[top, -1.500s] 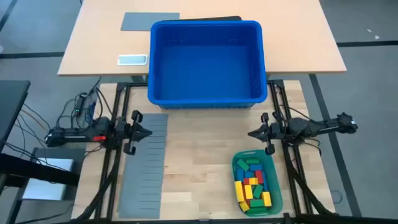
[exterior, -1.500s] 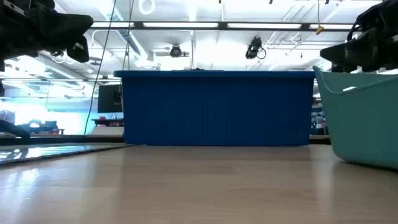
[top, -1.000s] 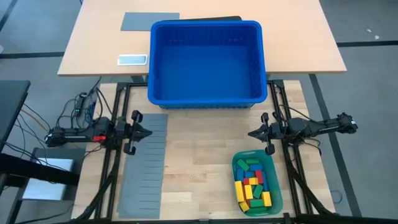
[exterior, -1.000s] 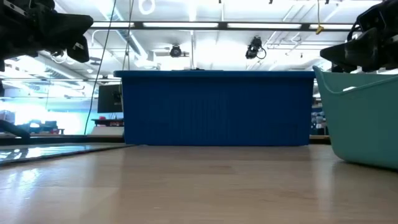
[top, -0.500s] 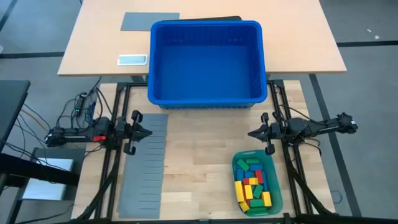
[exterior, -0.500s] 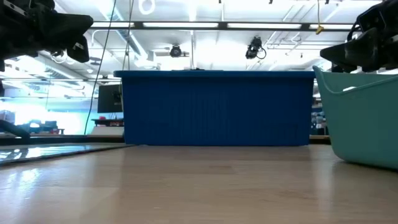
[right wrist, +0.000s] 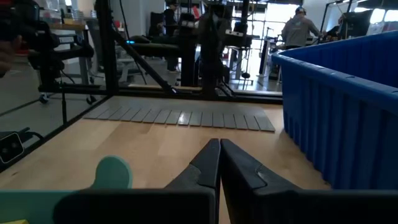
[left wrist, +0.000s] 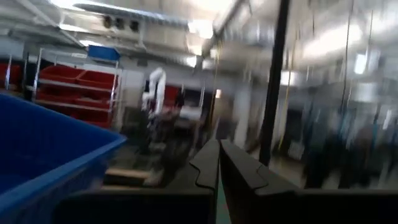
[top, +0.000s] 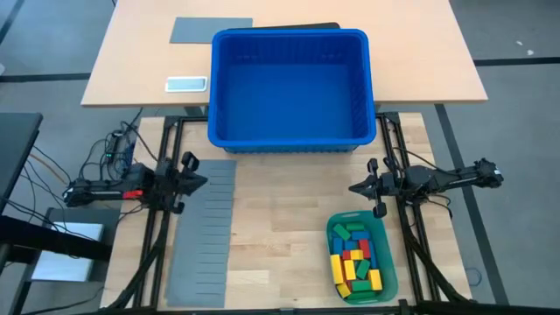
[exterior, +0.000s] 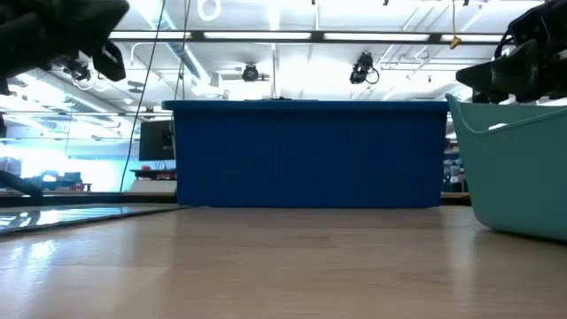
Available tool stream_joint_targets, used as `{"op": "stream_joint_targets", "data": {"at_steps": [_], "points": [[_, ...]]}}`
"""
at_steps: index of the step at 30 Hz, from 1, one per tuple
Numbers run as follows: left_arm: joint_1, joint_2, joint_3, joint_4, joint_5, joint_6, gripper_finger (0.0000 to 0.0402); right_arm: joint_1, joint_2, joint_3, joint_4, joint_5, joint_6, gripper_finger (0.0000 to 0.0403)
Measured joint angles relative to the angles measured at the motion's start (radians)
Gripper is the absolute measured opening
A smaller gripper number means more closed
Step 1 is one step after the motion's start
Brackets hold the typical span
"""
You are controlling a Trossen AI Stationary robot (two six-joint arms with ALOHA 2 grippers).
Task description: Sort Items/Unsort Items
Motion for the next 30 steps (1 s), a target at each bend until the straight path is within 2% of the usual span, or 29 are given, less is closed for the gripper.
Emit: {"op": "stream_joint_targets", "data": {"at_steps": [2, 5, 9, 13, 20, 23, 27, 30], "points": [[0.0, 0.001, 0.0, 0.04, 0.0, -0.049, 0.0023, 0.0, 0.0, 0.0, 0.0, 0.0, 0.0, 0.0013], [0.0, 0.019, 0.004, 0.048, 0.003, 0.021, 0.0023, 0.0, 0.0, 0.0, 0.0, 0.0, 0.0, 0.0013], [0.0, 0.118, 0.044, 0.065, 0.018, 0.088, 0.0023, 0.0, 0.0, 0.0, 0.0, 0.0, 0.0, 0.0013], [0.0, 0.29, 0.129, 0.097, 0.061, 0.137, 0.0023, 0.0, 0.0, 0.0, 0.0, 0.0, 0.0, 0.0013], [0.0, 0.661, 0.35, 0.091, 0.133, 0.226, 0.0023, 0.0, 0.0, 0.0, 0.0, 0.0, 0.0, 0.0013], [0.0, 0.8, 0.432, 0.087, 0.135, 0.259, 0.0023, 0.0, 0.0, 0.0, 0.0, 0.0, 0.0, 0.0013], [0.0, 0.944, 0.527, 0.089, 0.146, 0.256, 0.0023, 0.0, 0.0, 0.0, 0.0, 0.0, 0.0, 0.0013], [0.0, 1.043, 0.606, 0.089, 0.155, 0.2, 0.0023, 0.0, 0.0, 0.0, 0.0, 0.0, 0.0, 0.0013]]}}
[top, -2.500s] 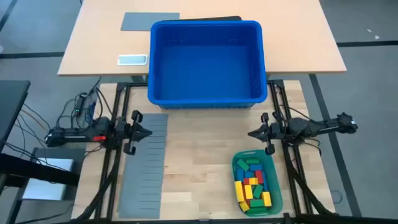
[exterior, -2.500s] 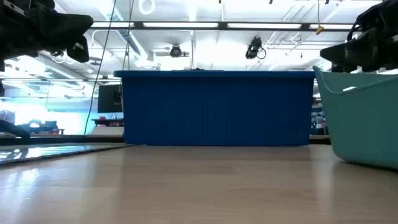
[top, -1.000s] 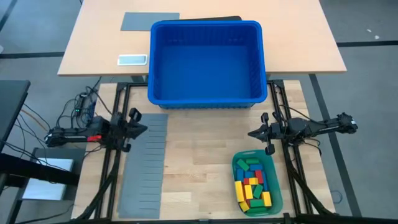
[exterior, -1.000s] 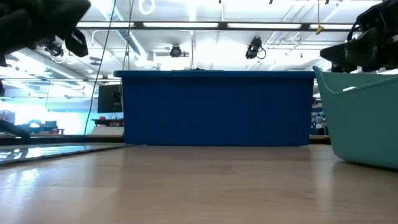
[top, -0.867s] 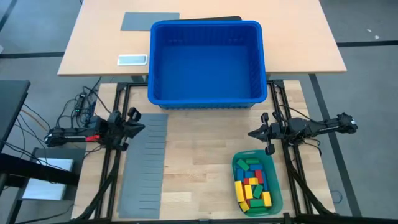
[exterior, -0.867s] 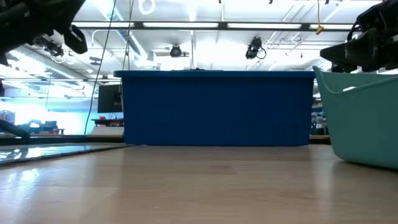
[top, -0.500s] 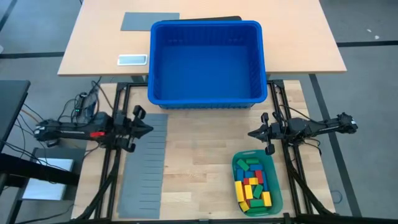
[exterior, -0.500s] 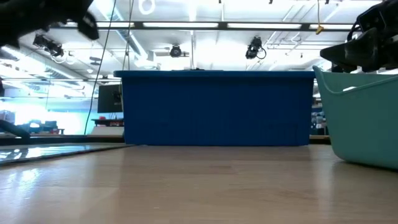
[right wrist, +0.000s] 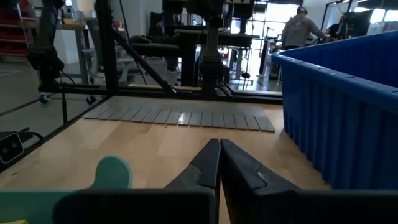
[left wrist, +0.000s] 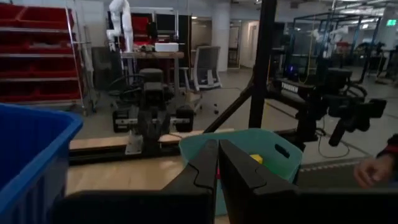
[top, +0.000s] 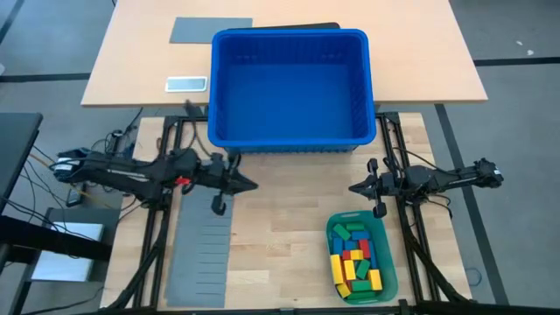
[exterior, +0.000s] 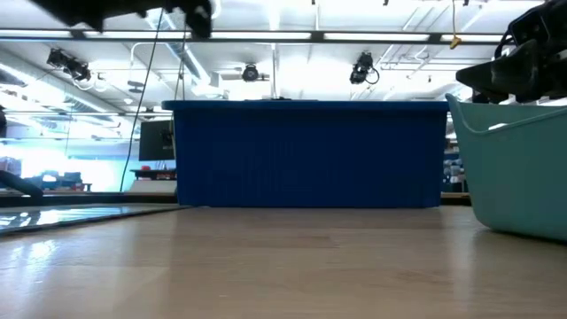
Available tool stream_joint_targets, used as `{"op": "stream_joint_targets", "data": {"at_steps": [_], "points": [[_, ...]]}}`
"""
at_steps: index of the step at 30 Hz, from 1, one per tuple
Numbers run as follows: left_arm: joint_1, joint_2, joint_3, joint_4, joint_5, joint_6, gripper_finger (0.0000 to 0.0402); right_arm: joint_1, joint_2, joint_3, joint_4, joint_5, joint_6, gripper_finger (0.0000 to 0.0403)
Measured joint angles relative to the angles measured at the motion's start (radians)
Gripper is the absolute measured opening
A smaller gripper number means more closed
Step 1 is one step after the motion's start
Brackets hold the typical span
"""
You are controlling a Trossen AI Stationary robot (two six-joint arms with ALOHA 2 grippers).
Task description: Sort Items/Unsort Items
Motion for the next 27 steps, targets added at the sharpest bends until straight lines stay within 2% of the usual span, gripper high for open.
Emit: {"op": "stream_joint_targets", "data": {"at_steps": [4, 7, 13, 21, 27], "points": [[-0.008, 0.134, 0.112, -0.023, 0.041, -0.086, 0.0023, 0.0, 0.0, 0.0, 0.0, 0.0, 0.0, 0.0013], [-0.031, 0.249, 0.188, -0.032, 0.075, -0.083, 0.0023, 0.0, 0.0, 0.0, 0.0, 0.0, 0.0, 0.0013], [-0.062, 0.47, 0.365, -0.028, 0.073, -0.094, 0.0034, 0.0, 0.0, 0.0, 0.0, 0.0, 0.0, 0.0013], [-0.093, 0.727, 0.556, -0.077, 0.066, -0.205, 0.011, 0.0, 0.0, 0.0, 0.0, 0.0, 0.0, 0.0013], [-0.112, 0.882, 0.699, -0.163, -0.027, -0.204, 0.0174, 0.0, 0.0, 0.0, 0.0, 0.0, 0.0, 0.0013]]}}
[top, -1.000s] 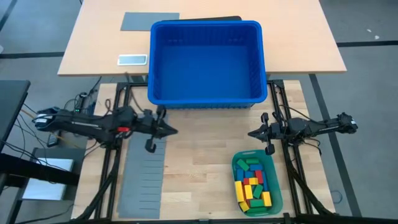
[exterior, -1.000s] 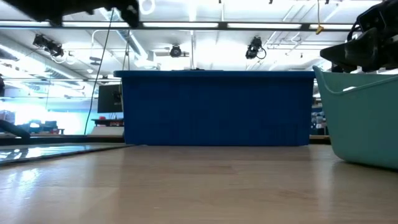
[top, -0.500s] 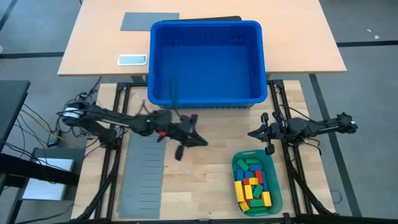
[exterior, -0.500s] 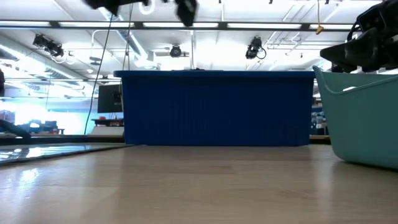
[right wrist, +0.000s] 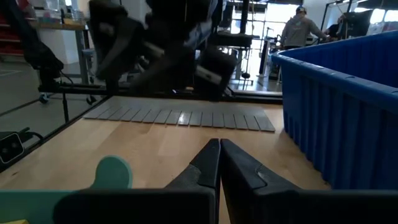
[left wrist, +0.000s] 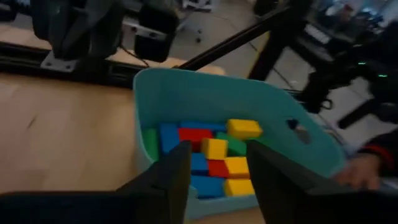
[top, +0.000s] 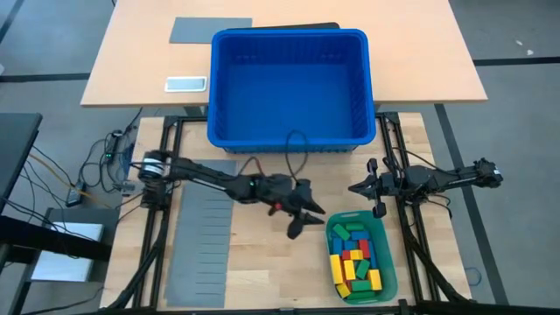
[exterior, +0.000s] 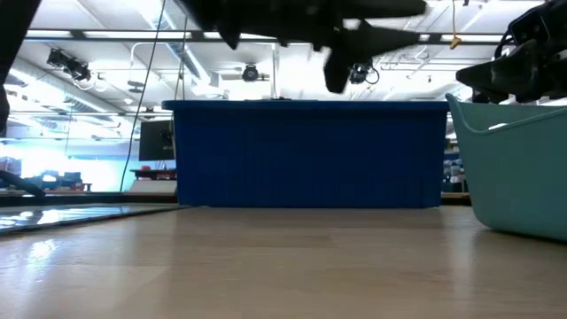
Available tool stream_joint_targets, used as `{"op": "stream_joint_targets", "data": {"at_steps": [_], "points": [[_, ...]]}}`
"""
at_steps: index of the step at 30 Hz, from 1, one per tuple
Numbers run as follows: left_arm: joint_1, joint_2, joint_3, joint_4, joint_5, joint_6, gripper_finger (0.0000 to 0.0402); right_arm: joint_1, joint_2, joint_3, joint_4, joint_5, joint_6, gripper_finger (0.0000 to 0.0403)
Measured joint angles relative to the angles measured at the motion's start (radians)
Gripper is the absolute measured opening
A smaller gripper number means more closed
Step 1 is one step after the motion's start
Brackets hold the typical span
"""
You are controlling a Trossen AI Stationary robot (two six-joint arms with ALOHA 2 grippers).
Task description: Sort Items/Unsort Items
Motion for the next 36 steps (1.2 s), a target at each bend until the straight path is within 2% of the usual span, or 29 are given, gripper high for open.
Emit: {"op": "stream_joint_targets", "data": {"at_steps": [5, 10, 16, 30, 36], "points": [[-0.014, 0.097, 0.124, -0.133, -0.067, -0.025, 0.0208, 0.0, 0.0, 0.0, 0.0, 0.0, 0.0, 0.0013], [-0.031, 0.162, 0.236, -0.256, -0.153, -0.023, 0.0224, 0.0, 0.0, 0.0, 0.0, 0.0, 0.0, 0.0013], [-0.033, 0.169, 0.259, -0.318, -0.259, -0.021, 0.0225, 0.0, 0.0, 0.0, 0.0, 0.0, 0.0, 0.0013], [-0.032, 0.205, 0.257, -0.305, -0.211, -0.038, 0.0224, 0.0, 0.0, 0.0, 0.003, 0.0, 0.0, 0.0013], [-0.022, 0.214, 0.257, -0.332, -0.212, -0.06, 0.0199, 0.0, 0.0, 0.0, 0.005, 0.0, 0.0, 0.0013]]}}
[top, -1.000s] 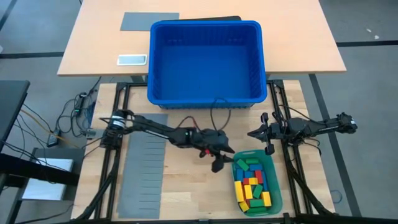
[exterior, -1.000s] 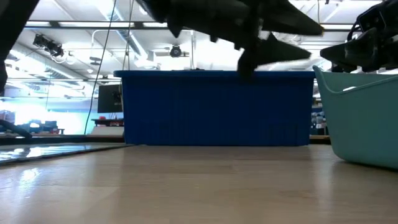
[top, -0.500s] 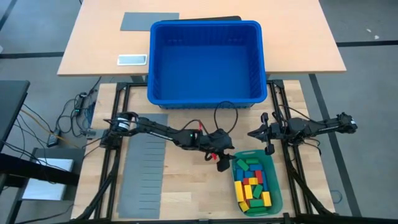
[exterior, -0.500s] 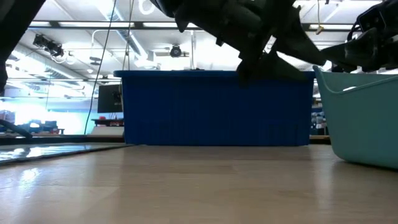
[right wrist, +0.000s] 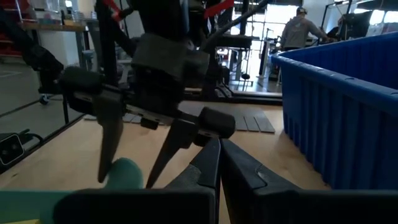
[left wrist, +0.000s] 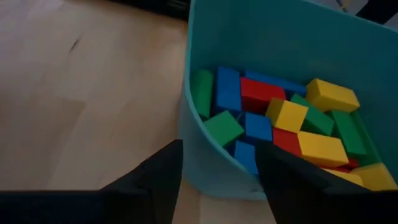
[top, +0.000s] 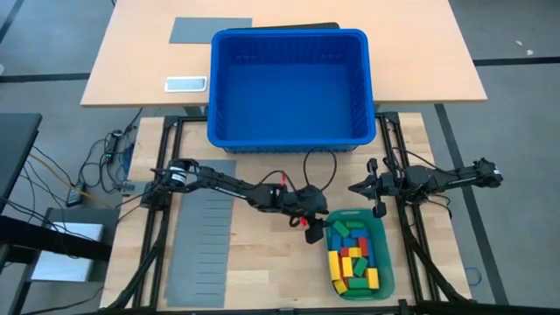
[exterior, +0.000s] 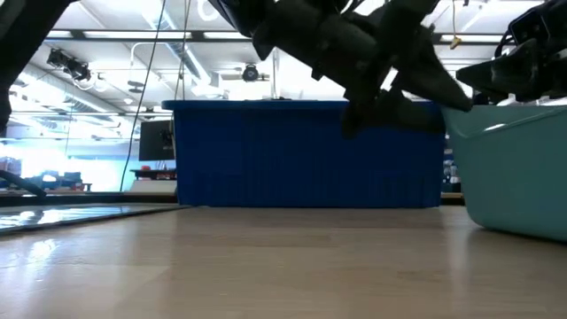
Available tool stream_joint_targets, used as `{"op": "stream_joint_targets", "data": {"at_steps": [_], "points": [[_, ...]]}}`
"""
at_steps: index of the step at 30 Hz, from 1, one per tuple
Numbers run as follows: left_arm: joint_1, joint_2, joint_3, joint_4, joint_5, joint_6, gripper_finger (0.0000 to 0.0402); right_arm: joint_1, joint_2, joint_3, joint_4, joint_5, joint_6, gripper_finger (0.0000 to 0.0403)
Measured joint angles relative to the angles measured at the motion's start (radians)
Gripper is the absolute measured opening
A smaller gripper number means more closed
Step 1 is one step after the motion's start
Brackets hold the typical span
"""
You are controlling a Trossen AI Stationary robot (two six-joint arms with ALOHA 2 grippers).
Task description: Sort Items/Unsort Items
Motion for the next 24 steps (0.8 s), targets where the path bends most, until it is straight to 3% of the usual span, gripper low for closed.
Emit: {"op": "stream_joint_targets", "data": {"at_steps": [24], "points": [[0.037, -0.021, 0.0, -0.131, 0.005, 0.007, 0.0024, 0.0, 0.0, 0.0, 0.002, 0.0, 0.0, 0.0013]]}}
